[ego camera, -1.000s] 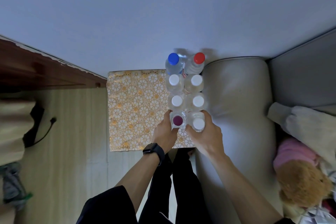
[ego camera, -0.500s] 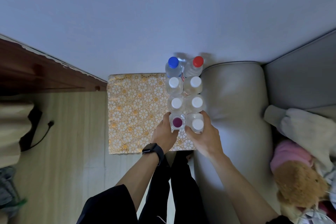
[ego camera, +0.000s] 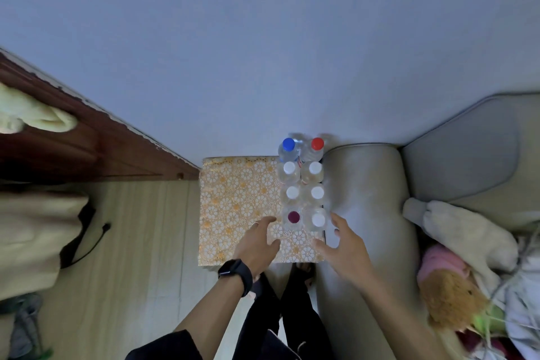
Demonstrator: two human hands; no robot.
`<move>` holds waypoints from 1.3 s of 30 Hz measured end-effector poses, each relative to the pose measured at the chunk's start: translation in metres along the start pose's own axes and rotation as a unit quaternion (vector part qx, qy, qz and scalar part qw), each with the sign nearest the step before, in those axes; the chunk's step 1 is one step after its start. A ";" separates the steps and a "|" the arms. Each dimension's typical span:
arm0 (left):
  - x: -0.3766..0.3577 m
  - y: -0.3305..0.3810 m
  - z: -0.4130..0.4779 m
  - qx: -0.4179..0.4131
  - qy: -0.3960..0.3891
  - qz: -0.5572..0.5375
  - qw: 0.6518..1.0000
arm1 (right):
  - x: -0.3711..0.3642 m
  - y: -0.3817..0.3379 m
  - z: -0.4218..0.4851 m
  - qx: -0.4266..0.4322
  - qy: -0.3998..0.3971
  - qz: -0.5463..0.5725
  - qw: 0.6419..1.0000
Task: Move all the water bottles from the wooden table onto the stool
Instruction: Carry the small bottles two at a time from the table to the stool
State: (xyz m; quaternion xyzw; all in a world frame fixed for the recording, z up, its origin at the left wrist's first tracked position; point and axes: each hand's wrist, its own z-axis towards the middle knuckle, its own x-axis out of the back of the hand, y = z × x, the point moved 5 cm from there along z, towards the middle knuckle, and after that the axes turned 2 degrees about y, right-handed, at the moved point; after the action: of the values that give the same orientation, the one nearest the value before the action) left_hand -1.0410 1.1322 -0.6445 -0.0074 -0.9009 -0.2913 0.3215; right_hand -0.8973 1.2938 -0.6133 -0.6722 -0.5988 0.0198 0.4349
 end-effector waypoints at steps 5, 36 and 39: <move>0.050 0.007 -0.054 -0.014 0.040 -0.020 0.999 | 0.009 -0.039 -0.050 0.021 0.005 -0.039 0.999; 0.040 -0.231 -0.451 0.443 0.487 -0.297 0.692 | -0.311 -0.256 -0.273 0.561 -0.419 -0.365 0.614; -0.009 -0.225 -0.530 0.501 0.544 -0.318 0.593 | -0.344 -0.233 -0.357 0.607 -0.487 -0.374 0.504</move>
State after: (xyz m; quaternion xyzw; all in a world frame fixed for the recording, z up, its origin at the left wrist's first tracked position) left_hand -0.7742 0.6660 -0.4368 0.6016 -0.5076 0.1720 0.5923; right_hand -0.9823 0.7884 -0.4204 0.1588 -0.7529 0.5389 0.3429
